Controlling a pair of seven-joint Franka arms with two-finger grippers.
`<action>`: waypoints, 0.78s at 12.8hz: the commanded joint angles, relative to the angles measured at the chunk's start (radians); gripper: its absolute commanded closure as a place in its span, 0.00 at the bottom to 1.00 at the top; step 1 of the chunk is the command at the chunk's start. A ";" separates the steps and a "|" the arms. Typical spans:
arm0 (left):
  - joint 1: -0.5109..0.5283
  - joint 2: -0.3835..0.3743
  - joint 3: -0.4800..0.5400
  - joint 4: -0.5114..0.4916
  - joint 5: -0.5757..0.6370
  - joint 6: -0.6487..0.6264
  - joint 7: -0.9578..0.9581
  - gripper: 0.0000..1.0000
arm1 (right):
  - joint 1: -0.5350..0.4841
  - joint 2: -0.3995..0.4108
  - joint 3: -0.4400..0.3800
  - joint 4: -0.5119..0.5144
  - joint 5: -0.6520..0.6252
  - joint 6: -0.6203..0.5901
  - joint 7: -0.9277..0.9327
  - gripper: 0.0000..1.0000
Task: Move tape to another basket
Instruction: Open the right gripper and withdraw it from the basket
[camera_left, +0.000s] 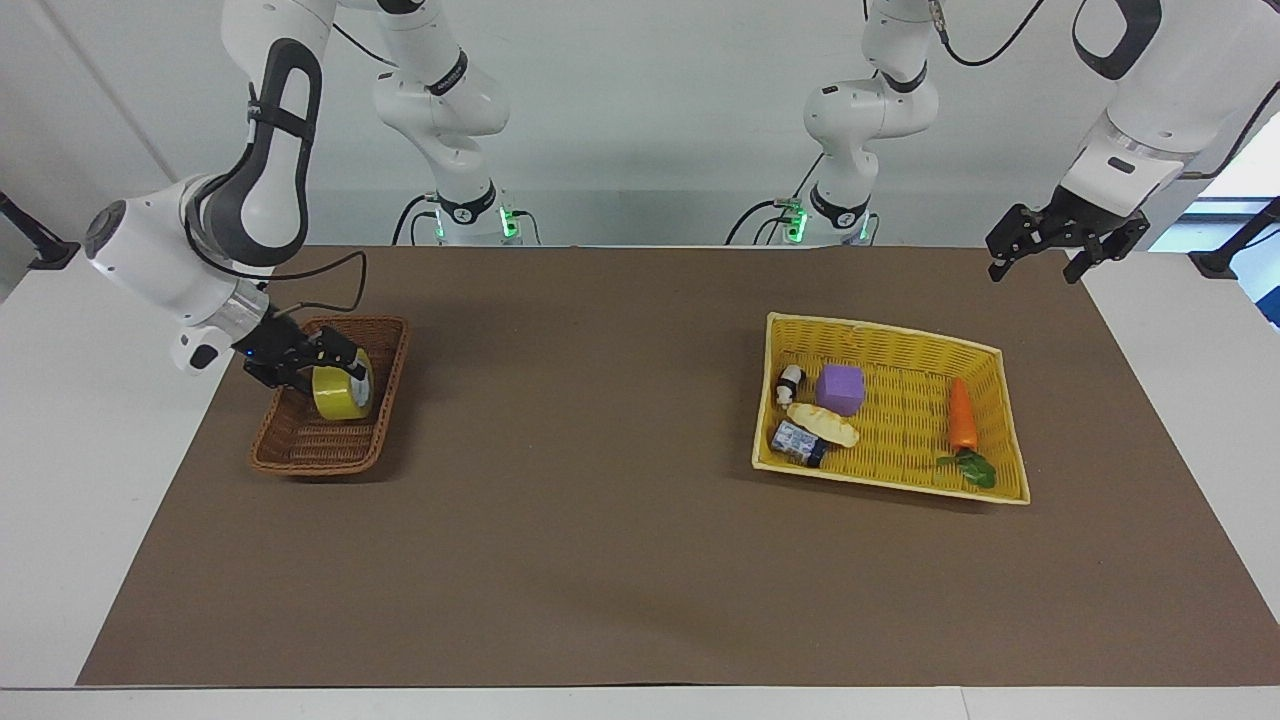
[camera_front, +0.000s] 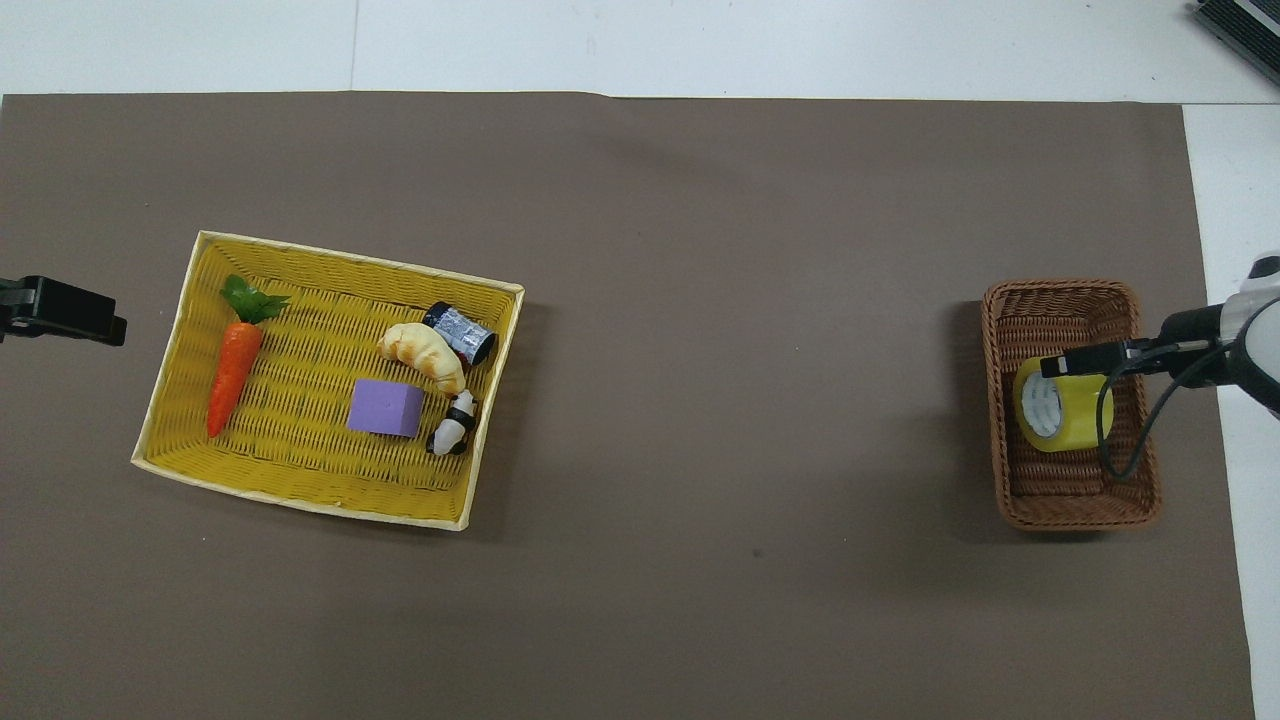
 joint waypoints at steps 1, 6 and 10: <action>0.010 -0.017 -0.005 -0.015 0.015 -0.008 0.008 0.00 | -0.014 -0.007 0.001 0.091 -0.021 -0.100 -0.001 0.00; 0.010 -0.017 -0.007 -0.015 0.015 -0.008 0.008 0.00 | 0.093 -0.099 0.014 0.148 -0.287 -0.131 0.205 0.00; 0.010 -0.017 -0.005 -0.015 0.014 -0.008 0.010 0.00 | 0.226 -0.148 0.014 0.146 -0.360 -0.210 0.538 0.00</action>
